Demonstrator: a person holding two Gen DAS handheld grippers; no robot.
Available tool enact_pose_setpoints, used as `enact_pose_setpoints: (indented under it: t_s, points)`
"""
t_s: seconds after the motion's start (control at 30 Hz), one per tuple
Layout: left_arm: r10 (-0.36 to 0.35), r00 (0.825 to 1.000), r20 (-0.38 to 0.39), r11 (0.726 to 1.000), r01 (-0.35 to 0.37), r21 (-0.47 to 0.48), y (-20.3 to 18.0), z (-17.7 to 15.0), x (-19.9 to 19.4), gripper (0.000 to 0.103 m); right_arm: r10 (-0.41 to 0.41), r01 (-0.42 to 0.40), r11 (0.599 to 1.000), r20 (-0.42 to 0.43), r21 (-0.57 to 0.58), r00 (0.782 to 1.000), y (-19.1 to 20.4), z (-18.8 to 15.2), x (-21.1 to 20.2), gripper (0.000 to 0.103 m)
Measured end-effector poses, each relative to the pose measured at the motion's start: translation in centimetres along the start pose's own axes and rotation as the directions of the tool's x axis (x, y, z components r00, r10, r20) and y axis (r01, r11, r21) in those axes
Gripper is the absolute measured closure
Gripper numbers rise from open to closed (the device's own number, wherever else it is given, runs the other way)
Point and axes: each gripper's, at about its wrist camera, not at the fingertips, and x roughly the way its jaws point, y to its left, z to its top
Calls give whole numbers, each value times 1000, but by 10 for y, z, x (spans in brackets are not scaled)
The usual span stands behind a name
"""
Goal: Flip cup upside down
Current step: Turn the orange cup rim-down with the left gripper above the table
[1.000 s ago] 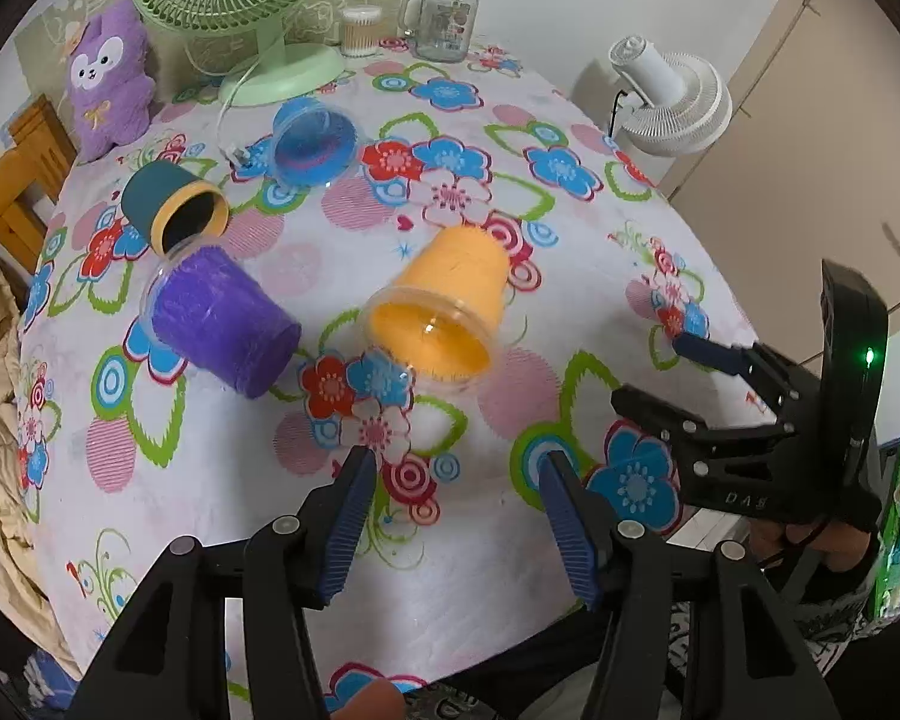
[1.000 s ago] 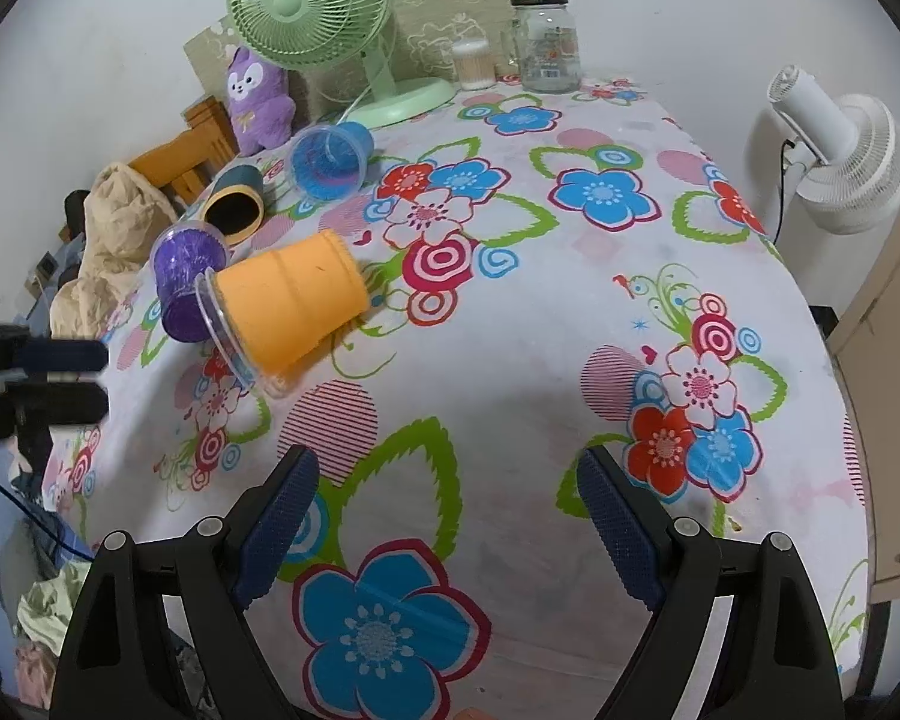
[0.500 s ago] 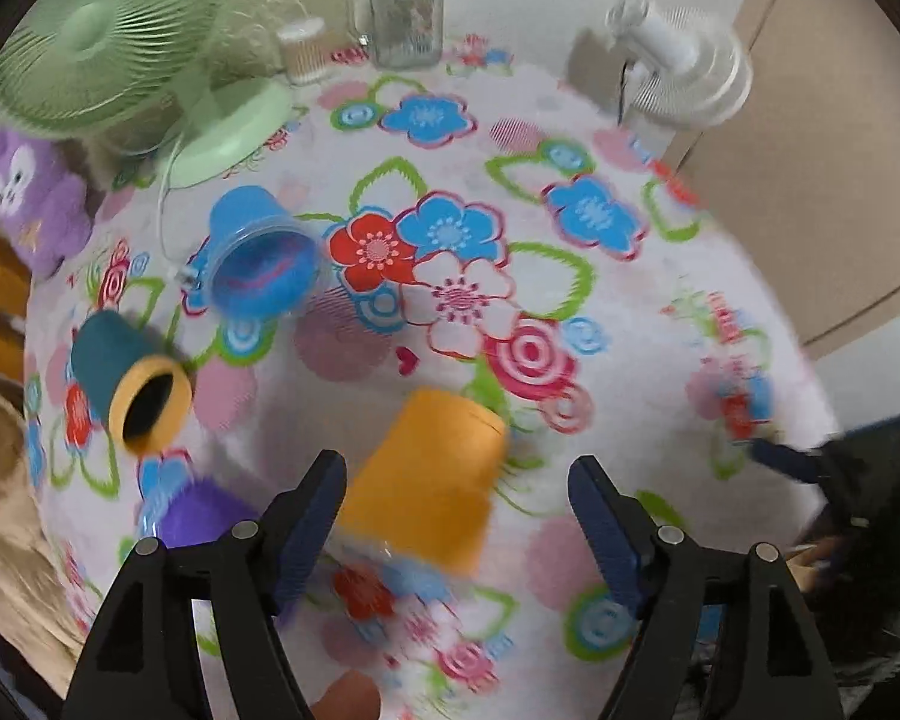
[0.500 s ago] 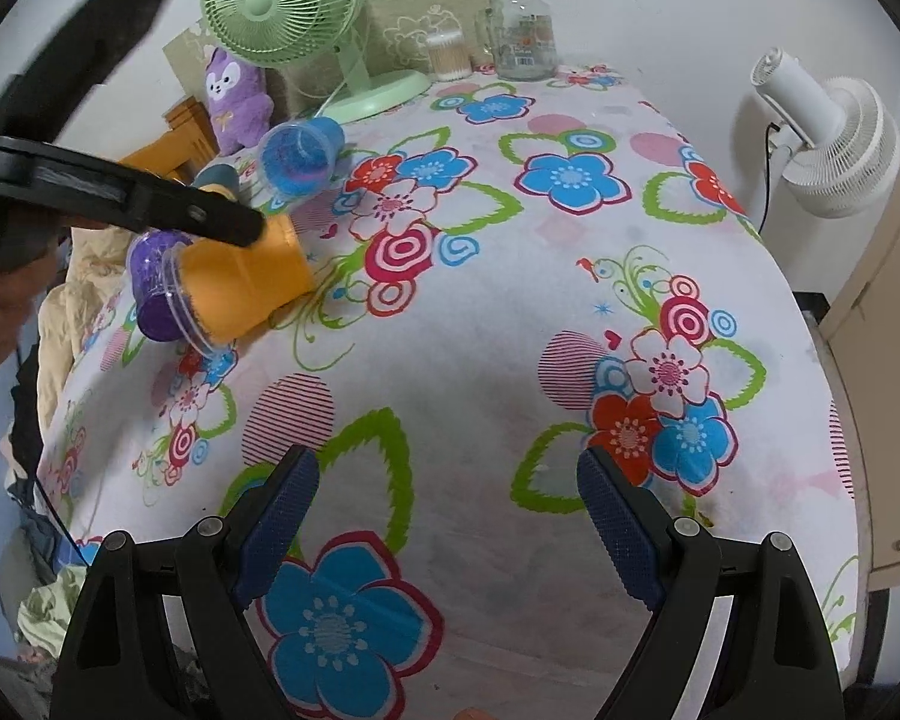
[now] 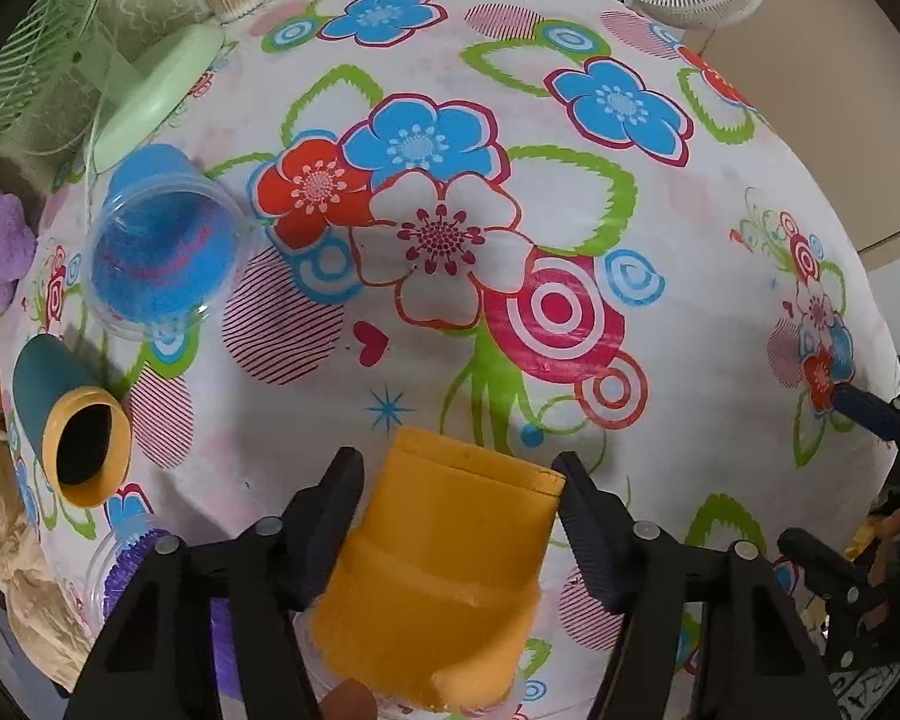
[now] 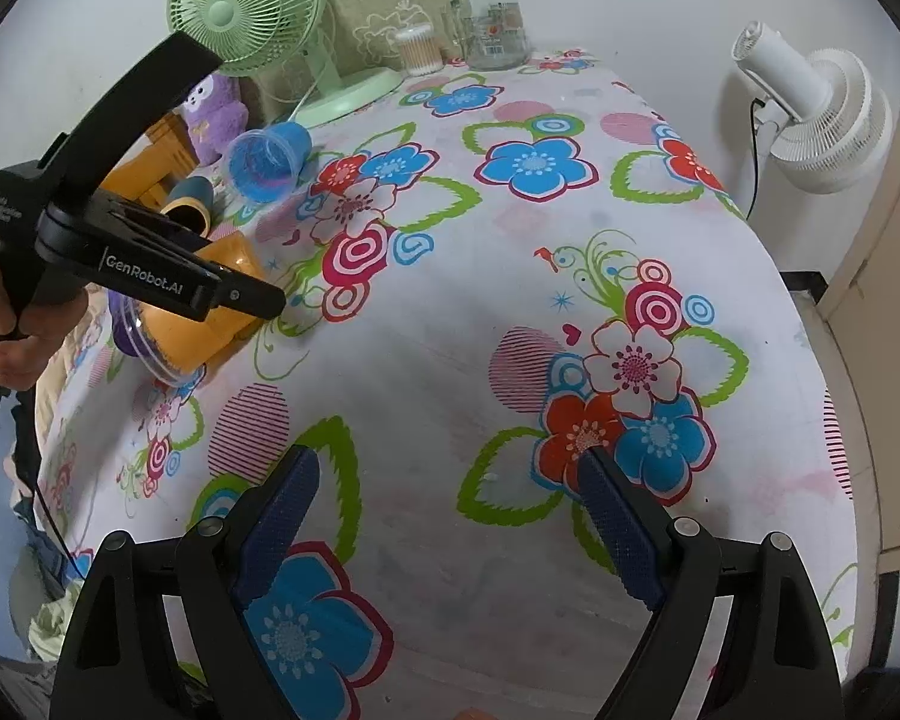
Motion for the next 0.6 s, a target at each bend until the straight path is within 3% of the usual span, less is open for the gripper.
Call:
enact_pose_setpoints:
  t_s: [0.07,0.23,0.4,0.6]
  points:
    - [-4,1000,15,1000,5,-11,1,-1,-5,44,3,-3,1000,1,2,1000,0,0,0,13]
    - [-30,993,117,999,35,-39,-1,-8,-35,46,14,-14,1000,1,-14,1000,7,-1,0,13]
    - [-44,970,240,996,62,-65,-3,-28,-66,46,21,-21,999,5,-33,1000,15,-1,-2,13]
    - [-53,959,278,993,79,-85,-1,-31,-71,47,18,-18,999,5,-44,1000,22,-2,-3,13]
